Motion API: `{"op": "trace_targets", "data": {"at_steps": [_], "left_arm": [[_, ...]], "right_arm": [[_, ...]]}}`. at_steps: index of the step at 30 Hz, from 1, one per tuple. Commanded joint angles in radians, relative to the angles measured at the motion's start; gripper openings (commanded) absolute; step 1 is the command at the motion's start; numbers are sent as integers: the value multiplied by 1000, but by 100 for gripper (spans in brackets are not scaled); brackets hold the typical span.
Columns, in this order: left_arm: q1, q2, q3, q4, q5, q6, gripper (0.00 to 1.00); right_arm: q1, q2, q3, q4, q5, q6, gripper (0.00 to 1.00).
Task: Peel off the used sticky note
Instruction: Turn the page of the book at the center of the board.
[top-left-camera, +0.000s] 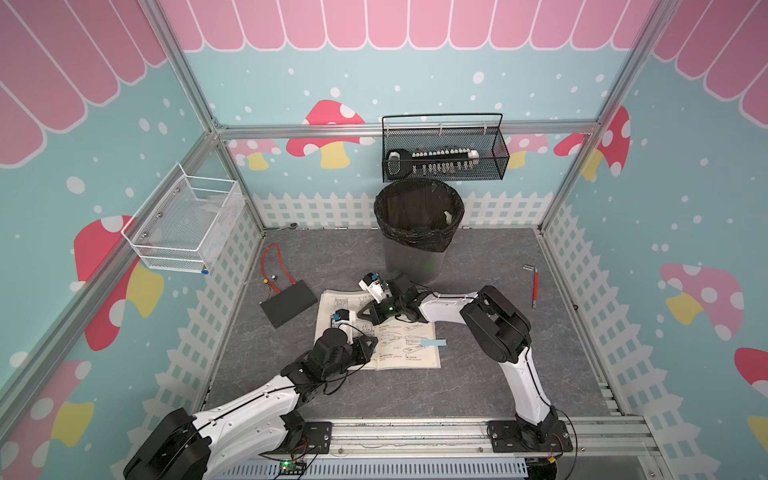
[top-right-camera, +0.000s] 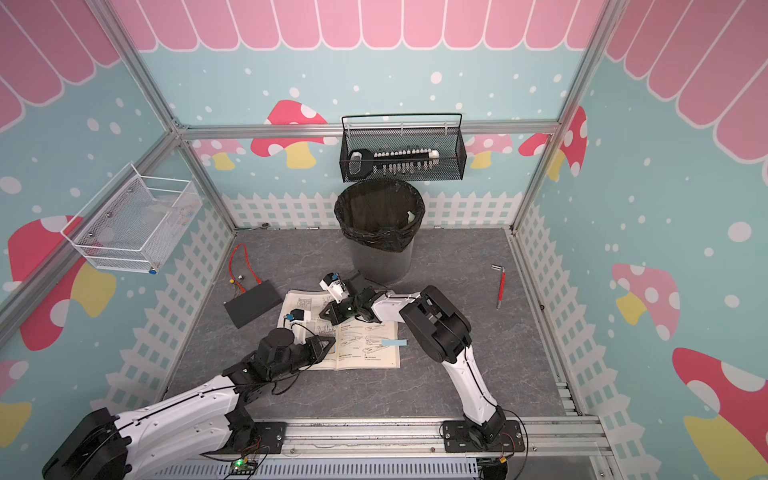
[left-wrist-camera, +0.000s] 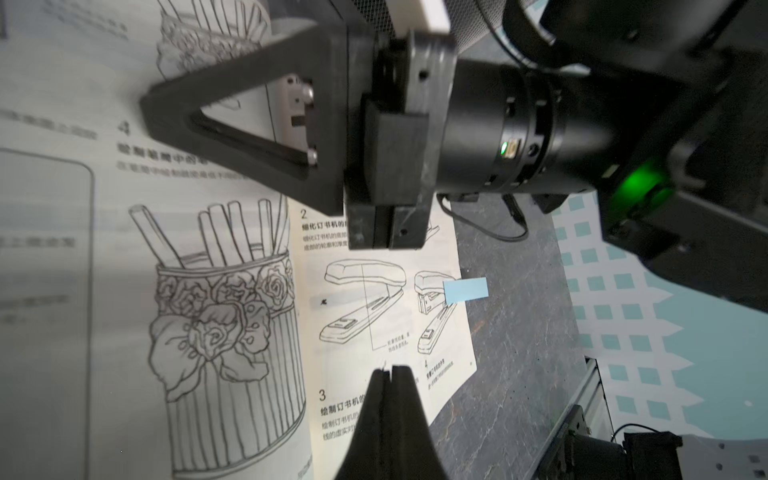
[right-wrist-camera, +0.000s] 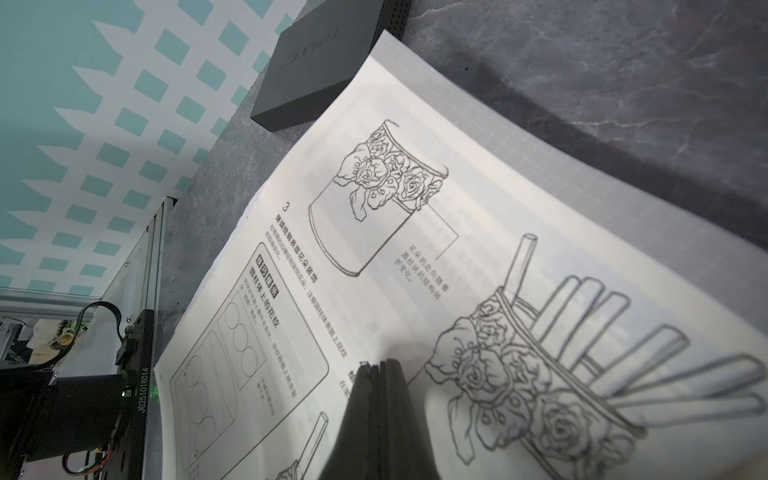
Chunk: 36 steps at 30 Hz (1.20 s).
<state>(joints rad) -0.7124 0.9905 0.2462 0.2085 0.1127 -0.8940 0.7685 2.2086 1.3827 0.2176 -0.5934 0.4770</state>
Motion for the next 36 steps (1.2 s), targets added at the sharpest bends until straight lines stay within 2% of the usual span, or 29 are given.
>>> {"op": "trace_targets", "data": {"at_steps": [1,9,18,21,24,27,31,36], "left_arm": [[-41,59,-15,132,31,-72,0],[-58,159,-54,192,-33,-117,0],[-64,430,-30,354,-3,-144,0],[-64,447,-28,356,-9,-147,0],[-64,423,-24,314,-31,-141,0],[-64,392,-21,258,-64,-130,0],[-64,356,-21,205,-95,-119,0],[-64,350,-18,182,-106,-117,0]], "right_arm": [[4,64,6,-88,32,6,0],[3,48,4,-115,46,-5,0],[3,28,7,-132,51,4,0],[2,-1,3,-143,69,9,0],[0,-77,-10,-196,159,12,2],[-11,-198,-63,-250,284,22,21],[-42,-401,-225,-295,421,51,43],[-64,-661,-511,-295,517,108,61]]}}
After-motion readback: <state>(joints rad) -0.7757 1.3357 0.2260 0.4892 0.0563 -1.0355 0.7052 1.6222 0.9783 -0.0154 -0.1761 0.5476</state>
